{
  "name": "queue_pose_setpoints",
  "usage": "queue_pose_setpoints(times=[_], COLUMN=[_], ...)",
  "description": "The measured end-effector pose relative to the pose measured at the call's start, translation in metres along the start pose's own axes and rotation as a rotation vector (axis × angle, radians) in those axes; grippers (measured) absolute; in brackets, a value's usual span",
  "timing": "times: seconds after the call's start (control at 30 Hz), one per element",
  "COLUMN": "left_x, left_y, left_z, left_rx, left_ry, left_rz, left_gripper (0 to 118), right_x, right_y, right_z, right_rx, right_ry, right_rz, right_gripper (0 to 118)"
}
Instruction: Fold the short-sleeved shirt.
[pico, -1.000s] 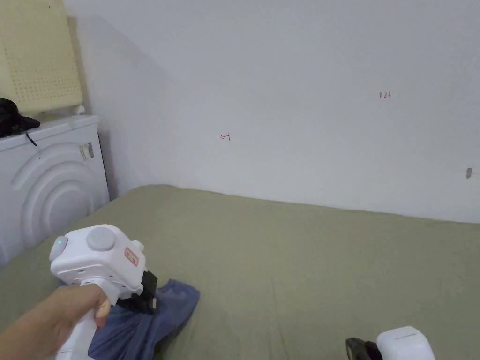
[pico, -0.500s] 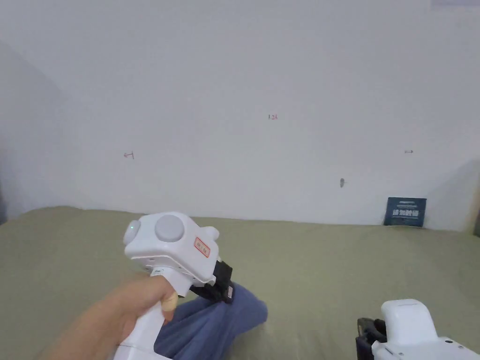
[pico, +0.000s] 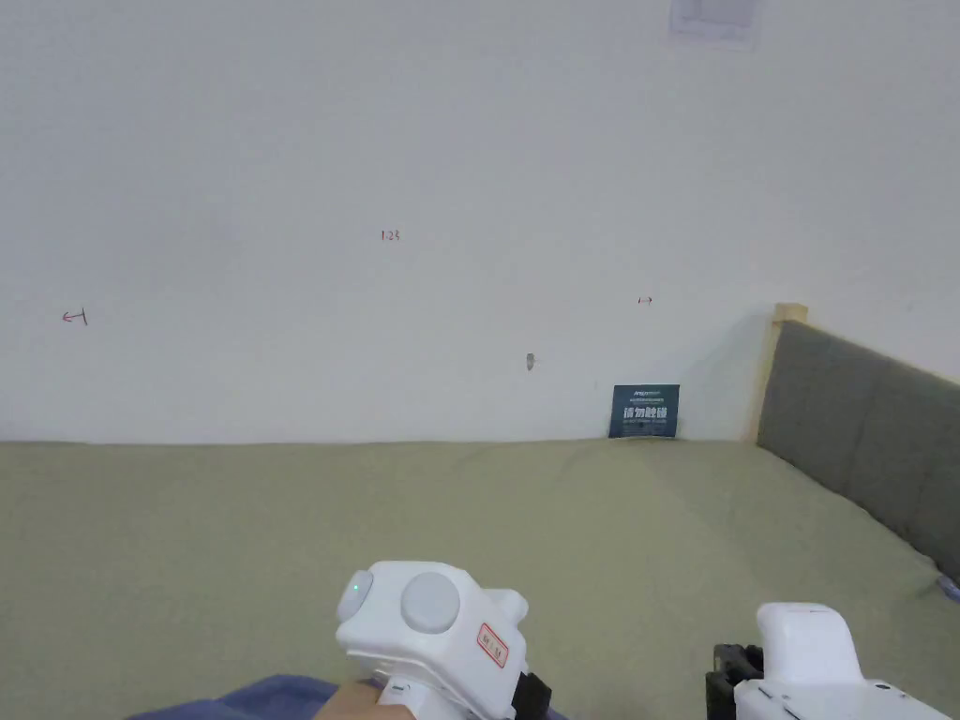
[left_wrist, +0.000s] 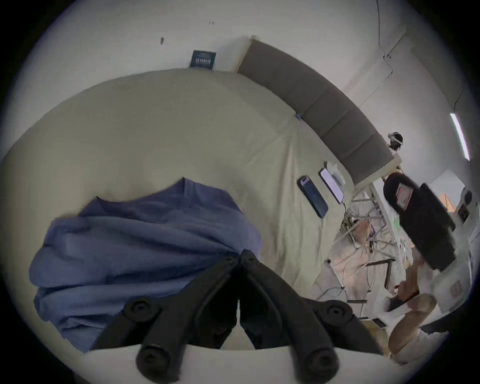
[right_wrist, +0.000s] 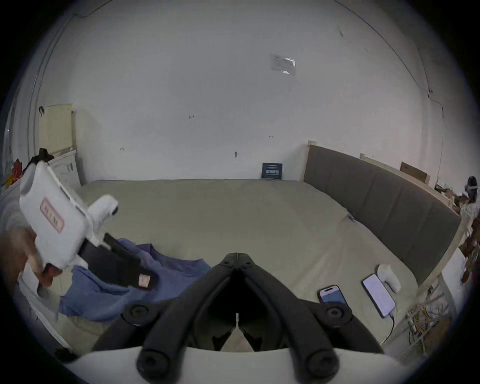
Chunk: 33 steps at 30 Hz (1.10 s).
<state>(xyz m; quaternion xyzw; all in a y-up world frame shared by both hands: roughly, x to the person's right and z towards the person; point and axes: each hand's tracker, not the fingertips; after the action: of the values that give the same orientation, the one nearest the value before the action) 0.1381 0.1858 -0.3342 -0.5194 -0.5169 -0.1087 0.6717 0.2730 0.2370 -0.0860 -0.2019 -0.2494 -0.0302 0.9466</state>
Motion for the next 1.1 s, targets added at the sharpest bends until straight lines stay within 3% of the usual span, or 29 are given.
queue_pose_setpoints(times=[0.03, 0.07, 0.1, 0.13, 0.17, 0.33, 0.37, 0.43, 0.47, 0.53, 0.6, 0.9, 1.1], left_x=[-0.002, 0.002, -0.001, -0.004, -0.007, -0.011, -0.012, -0.015, -0.018, -0.023, -0.032, -0.096, -0.136], left_y=[-0.002, -0.006, -0.007, -0.009, -0.010, -0.019, -0.024, -0.039, -0.049, -0.070, -0.097, -0.213, -0.234], left_z=[-0.003, -0.006, -0.008, -0.006, -0.001, 0.069, 0.089, 0.123, 0.142, 0.167, 0.186, 0.203, 0.209], left_rx=[-0.018, -0.043, -0.063, -0.065, -0.055, 0.127, 0.182, 0.288, 0.338, 0.416, 0.475, 0.480, 0.454], left_ry=[-0.010, -0.020, -0.031, -0.029, -0.022, 0.048, 0.080, 0.162, 0.215, 0.299, 0.399, 0.468, 0.513], left_rz=[0.003, 0.008, 0.026, 0.040, 0.053, 0.079, 0.072, 0.067, 0.069, 0.076, 0.111, 0.388, 0.474], left_gripper=[5, 20, 65, 92, 98, 86, 78, 30, 30, 10, 9, 1, 0], right_x=[0.000, -0.001, -0.002, -0.003, -0.006, -0.014, -0.015, -0.016, -0.016, -0.017, -0.017, -0.023, -0.033], right_y=[0.000, 0.000, -0.001, 0.000, 0.000, 0.005, 0.007, 0.008, 0.009, 0.010, 0.010, -0.008, -0.016], right_z=[0.000, -0.001, -0.001, 0.000, 0.000, 0.004, 0.005, 0.006, 0.006, 0.007, 0.006, -0.009, -0.023], right_rx=[0.000, 0.000, 0.001, 0.003, 0.006, 0.021, 0.021, 0.023, 0.025, 0.025, 0.022, -0.036, -0.068], right_ry=[0.002, 0.006, 0.012, 0.023, 0.032, 0.066, 0.070, 0.077, 0.080, 0.085, 0.096, 0.148, 0.165], right_rz=[-0.008, -0.014, -0.016, -0.015, -0.013, 0.015, 0.015, 0.016, 0.016, 0.018, 0.018, 0.008, 0.030], right_gripper=[0, 0, 0, 0, 0, 0, 0, 0, 0, 0, 0, 0, 0])
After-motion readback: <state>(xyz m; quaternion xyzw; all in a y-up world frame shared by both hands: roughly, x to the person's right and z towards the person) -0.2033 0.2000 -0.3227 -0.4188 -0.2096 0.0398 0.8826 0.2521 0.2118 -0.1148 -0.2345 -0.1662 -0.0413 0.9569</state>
